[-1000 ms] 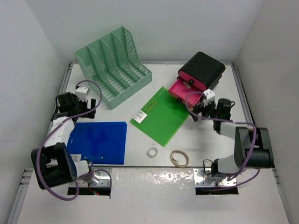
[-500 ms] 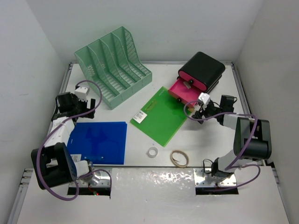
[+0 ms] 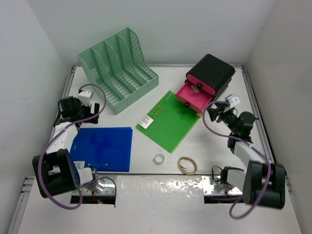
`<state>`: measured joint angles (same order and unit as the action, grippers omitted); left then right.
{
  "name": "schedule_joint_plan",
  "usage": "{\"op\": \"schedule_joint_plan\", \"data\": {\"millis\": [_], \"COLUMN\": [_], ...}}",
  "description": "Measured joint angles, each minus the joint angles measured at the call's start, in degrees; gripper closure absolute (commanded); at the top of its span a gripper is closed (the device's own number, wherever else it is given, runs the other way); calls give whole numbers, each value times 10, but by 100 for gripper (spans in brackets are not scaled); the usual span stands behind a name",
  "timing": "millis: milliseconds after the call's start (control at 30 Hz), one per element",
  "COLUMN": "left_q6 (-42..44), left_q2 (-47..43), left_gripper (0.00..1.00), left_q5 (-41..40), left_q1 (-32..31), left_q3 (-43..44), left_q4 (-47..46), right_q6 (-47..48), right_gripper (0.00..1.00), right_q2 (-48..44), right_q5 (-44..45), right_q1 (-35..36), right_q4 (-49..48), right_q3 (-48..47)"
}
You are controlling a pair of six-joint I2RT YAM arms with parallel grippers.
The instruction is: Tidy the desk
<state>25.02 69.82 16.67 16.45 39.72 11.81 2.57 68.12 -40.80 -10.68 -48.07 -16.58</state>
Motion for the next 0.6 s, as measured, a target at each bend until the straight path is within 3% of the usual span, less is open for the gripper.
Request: {"op": "schedule_joint_plan", "data": {"millis": [67,133,233,333,467,600], "left_q6": [0,0,-1,-5,-13,-16], "left_q2": [0,0,-6,-20,-42,-63], "left_gripper": [13,13,13,13,13,13], "left_q5": [4,8,14,21,27,24], "left_q1": [0,0,0,0,0,0], "left_q3": [0,0,0,0,0,0], "left_q4": [1,1,5,7,5,1], "right_q6": [-90,-154,-229,-281,-318,-333], "right_gripper": [51,42,35,32,27,26], "right_q2": [-66,-128,-218,-269,-161,-43], "right_q5": [81,200,409,548,659,717], "right_q1": [10,45,182,300,349,379], "right_q4": [26,101,176,153,187,183], "right_q3": [17,12,25,96,108,86]}}
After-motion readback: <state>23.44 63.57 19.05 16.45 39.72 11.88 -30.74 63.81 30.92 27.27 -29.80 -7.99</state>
